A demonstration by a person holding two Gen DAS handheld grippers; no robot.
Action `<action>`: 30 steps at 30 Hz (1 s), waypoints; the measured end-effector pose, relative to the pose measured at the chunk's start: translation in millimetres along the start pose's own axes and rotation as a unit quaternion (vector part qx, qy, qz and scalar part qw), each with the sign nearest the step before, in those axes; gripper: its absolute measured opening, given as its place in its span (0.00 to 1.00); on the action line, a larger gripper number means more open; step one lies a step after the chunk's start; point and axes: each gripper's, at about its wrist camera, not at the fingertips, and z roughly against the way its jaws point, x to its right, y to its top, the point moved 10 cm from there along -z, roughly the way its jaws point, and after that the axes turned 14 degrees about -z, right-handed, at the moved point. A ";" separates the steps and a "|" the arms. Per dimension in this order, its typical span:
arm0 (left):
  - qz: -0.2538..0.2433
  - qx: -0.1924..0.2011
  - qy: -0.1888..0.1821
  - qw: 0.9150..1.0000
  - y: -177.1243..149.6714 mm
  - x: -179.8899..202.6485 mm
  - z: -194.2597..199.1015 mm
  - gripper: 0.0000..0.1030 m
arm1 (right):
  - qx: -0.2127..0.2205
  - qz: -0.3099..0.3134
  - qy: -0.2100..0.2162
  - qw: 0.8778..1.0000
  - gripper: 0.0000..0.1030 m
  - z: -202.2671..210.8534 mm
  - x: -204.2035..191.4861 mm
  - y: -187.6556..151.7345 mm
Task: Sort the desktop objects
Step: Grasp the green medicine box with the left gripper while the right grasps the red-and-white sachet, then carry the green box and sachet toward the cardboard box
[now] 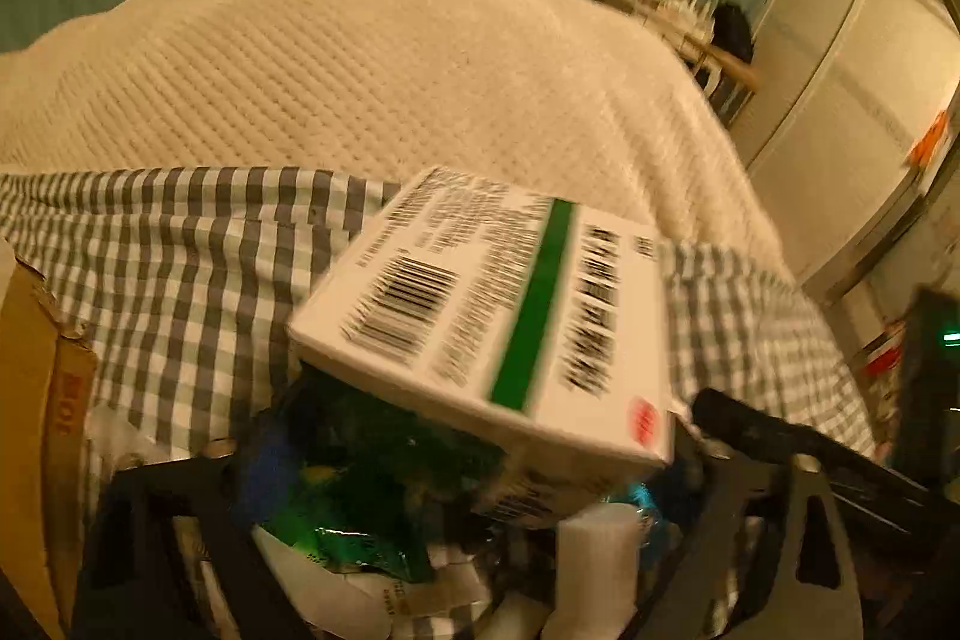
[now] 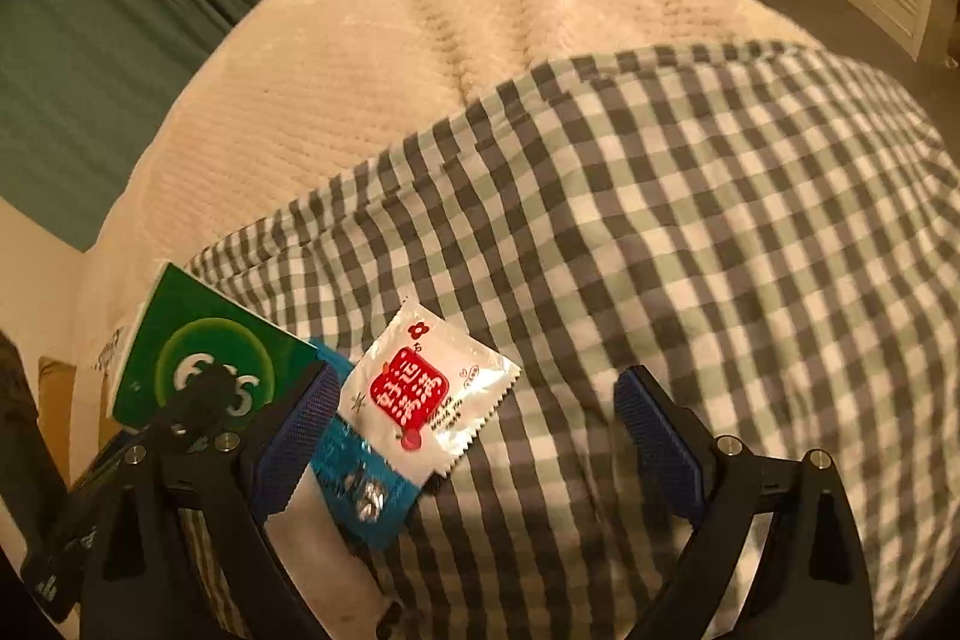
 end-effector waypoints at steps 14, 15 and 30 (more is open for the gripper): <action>0.018 0.035 0.066 0.997 14.9 -51.7 28.1 0.83 | 0.009 0.037 -0.053 0.998 0.81 -29.5 -24.9 -8.2; 0.023 0.032 0.066 0.997 12.5 -52.6 27.1 0.83 | 0.001 0.039 -0.054 0.998 0.73 -31.5 -25.1 -12.3; 0.013 0.015 0.050 0.999 3.1 -33.9 48.4 0.80 | 0.008 0.062 -0.041 0.997 0.15 12.4 -14.1 -17.5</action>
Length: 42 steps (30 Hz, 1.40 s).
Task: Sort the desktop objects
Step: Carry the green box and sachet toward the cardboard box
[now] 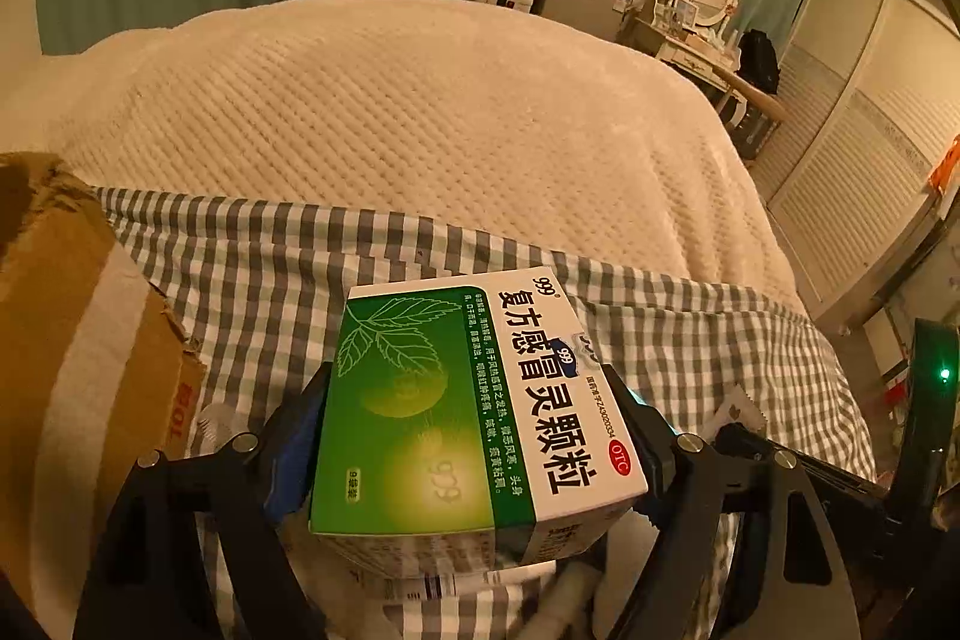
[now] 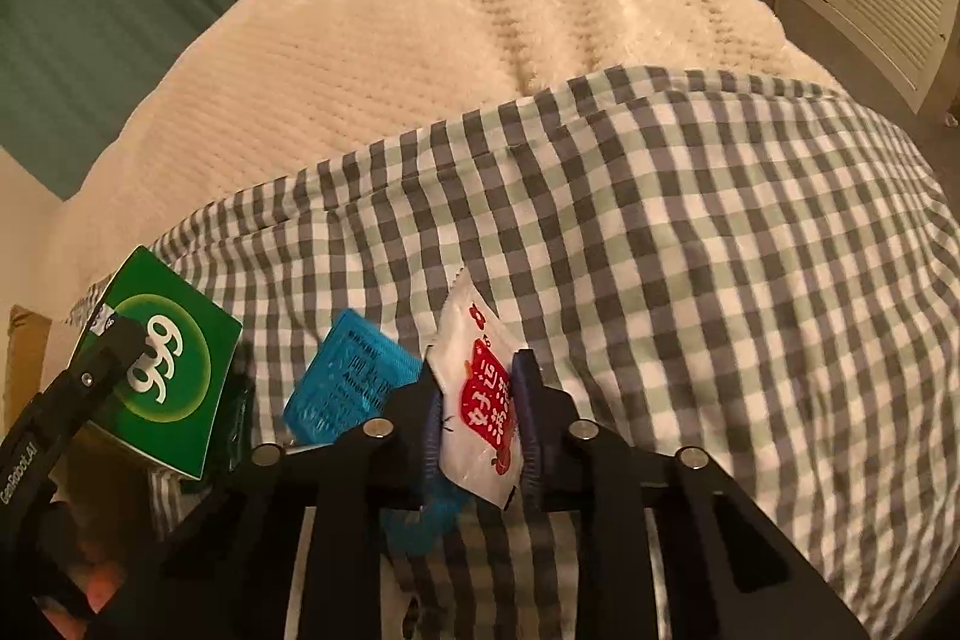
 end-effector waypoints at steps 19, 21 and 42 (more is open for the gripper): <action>0.016 0.031 -0.007 0.999 -0.6 5.6 141.3 0.80 | 0.035 0.039 0.031 0.998 0.07 128.1 -32.4 -19.5; 0.021 0.040 -0.006 0.999 1.4 -0.1 165.6 0.80 | 0.043 0.051 0.042 0.997 0.07 150.0 -47.2 -26.0; 0.074 0.063 0.076 0.992 -48.9 -195.2 274.1 0.80 | 0.021 0.198 0.165 0.966 0.07 224.2 -286.1 -164.2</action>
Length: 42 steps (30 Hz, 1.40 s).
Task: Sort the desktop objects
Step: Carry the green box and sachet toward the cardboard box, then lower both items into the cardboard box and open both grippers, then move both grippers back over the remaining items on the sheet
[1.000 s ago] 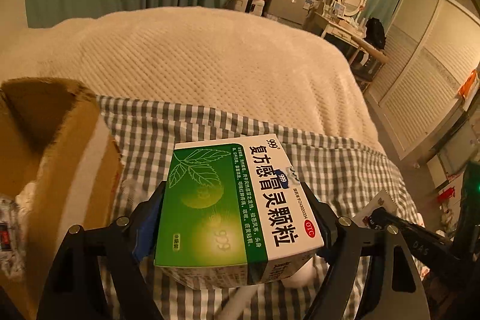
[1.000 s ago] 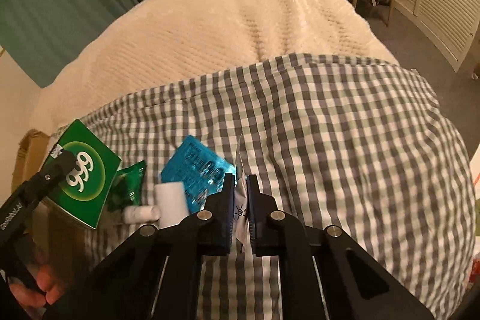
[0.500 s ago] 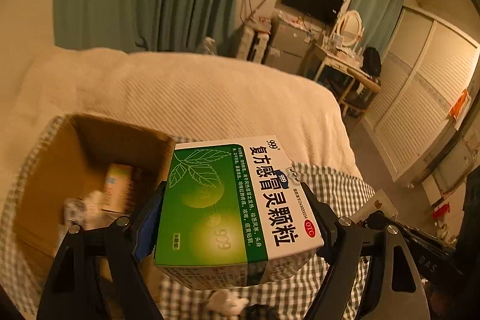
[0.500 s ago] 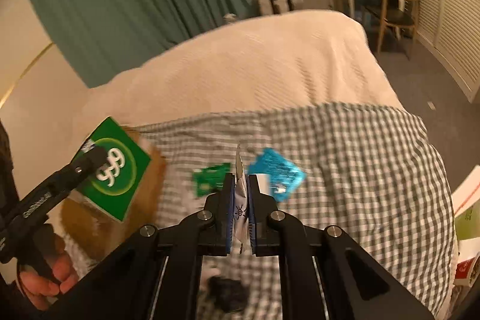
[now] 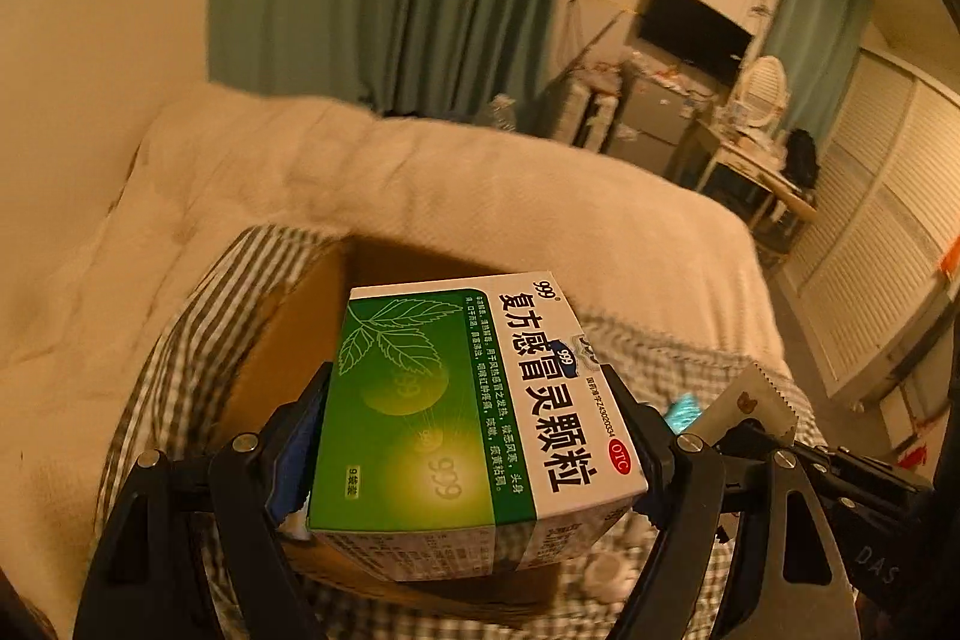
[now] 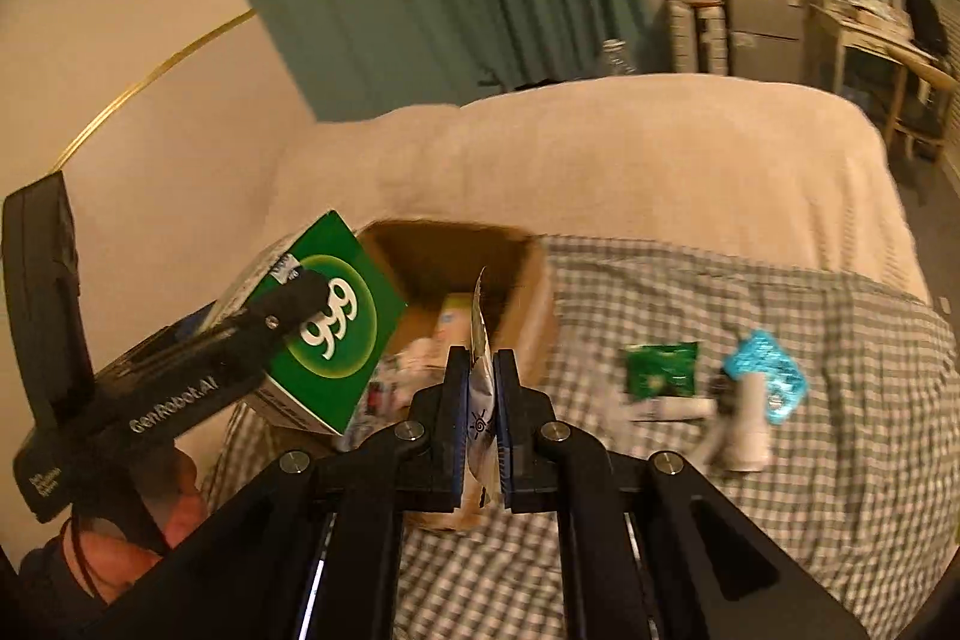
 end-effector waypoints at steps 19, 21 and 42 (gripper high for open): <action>0.001 -0.023 0.015 1.000 -39.1 -70.6 -54.7 0.91 | -0.051 0.085 0.021 0.995 0.31 -136.3 -58.0 -48.5; 0.008 -0.022 0.014 1.000 -39.3 -71.3 -52.5 0.93 | -0.045 0.084 0.020 0.995 0.40 -134.4 -55.7 -46.6; -0.006 0.005 0.014 1.000 -5.4 7.3 16.8 0.95 | 0.007 0.054 -0.012 0.998 0.46 -30.2 11.9 -22.1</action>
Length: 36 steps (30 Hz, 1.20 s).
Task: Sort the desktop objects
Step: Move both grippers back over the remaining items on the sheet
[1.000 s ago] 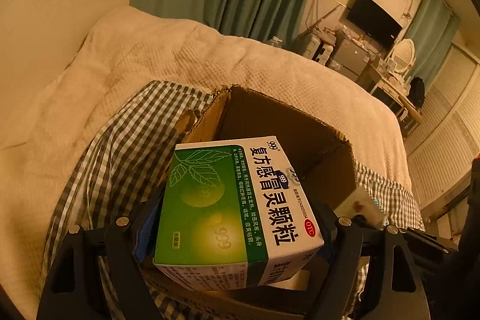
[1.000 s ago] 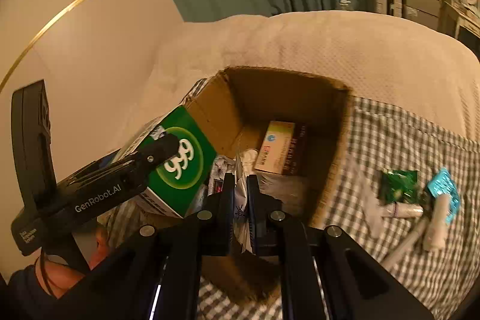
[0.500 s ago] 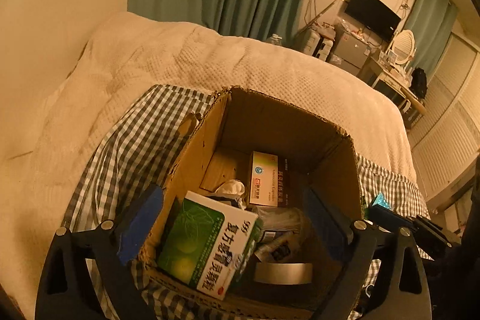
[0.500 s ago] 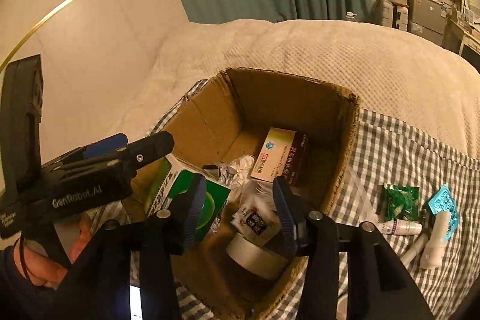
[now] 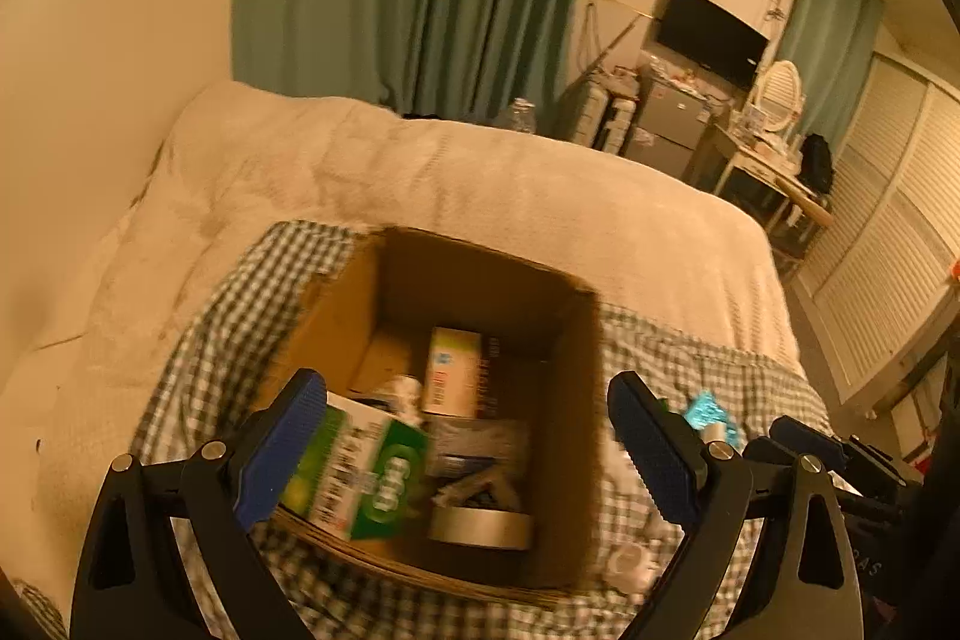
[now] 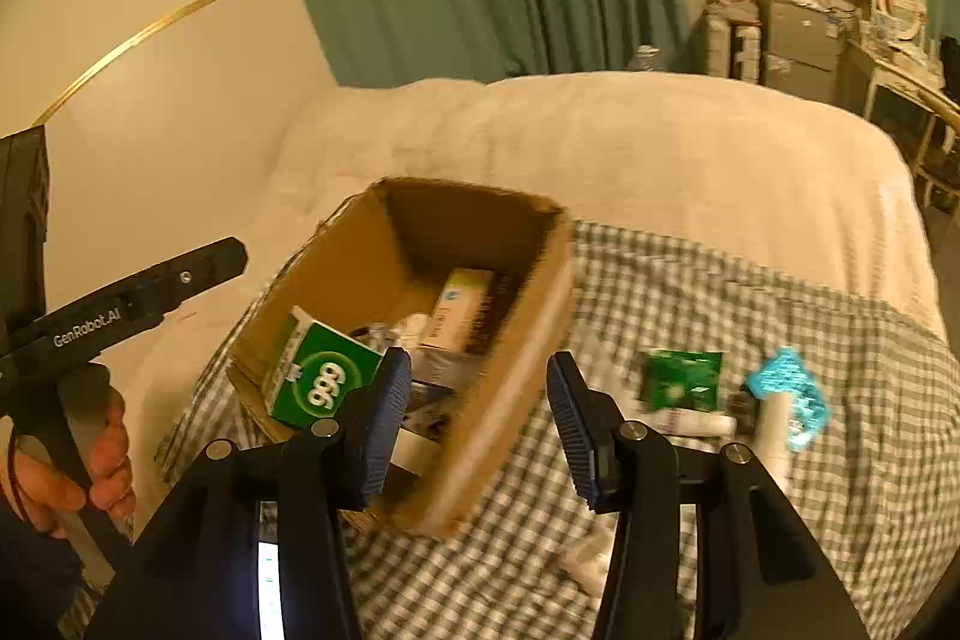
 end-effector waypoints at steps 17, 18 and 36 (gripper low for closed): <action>-0.069 -0.052 -0.056 0.995 -32.7 194.8 -71.2 0.96 | 0.047 -0.132 -0.090 0.986 0.57 83.3 200.9 -0.4; -0.077 -0.055 -0.051 0.994 -36.7 199.7 -79.5 0.96 | 0.047 -0.139 -0.094 0.985 0.57 82.8 210.5 -1.7; -0.114 -0.158 -0.025 0.981 -128.0 208.4 -215.7 0.96 | -0.046 -0.135 -0.097 0.985 0.62 -45.2 274.3 -55.3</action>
